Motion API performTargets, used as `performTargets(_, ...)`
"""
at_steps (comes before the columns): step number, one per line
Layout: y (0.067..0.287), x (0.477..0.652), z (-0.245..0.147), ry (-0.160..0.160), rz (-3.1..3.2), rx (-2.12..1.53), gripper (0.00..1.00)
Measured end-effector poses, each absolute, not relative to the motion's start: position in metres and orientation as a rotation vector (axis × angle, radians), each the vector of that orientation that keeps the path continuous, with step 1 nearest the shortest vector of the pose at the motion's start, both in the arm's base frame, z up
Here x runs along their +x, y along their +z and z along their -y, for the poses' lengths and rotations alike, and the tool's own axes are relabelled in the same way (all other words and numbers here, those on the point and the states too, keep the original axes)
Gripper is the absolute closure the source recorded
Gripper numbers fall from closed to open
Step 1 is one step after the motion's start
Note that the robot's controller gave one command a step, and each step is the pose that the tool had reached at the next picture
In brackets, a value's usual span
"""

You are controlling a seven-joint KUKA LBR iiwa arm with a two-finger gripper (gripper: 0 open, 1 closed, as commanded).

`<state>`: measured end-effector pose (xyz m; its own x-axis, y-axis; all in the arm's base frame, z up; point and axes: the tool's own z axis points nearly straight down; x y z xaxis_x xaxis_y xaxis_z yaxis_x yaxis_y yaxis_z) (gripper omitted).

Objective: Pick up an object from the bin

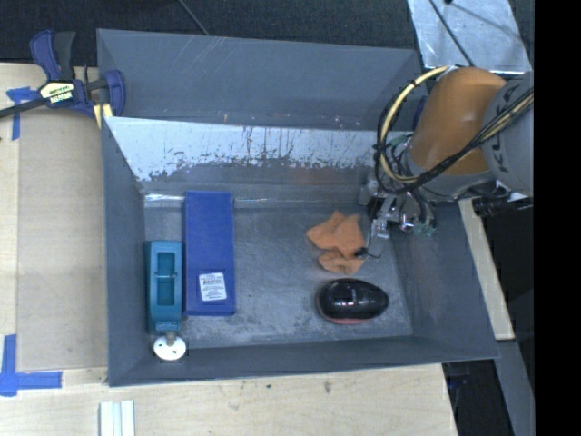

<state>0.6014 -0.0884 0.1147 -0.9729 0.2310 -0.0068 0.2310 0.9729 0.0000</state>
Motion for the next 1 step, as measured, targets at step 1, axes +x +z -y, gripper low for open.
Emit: performTargets(1,0.0713,0.5995,0.0779,0.0,-3.099,0.494,0.0)
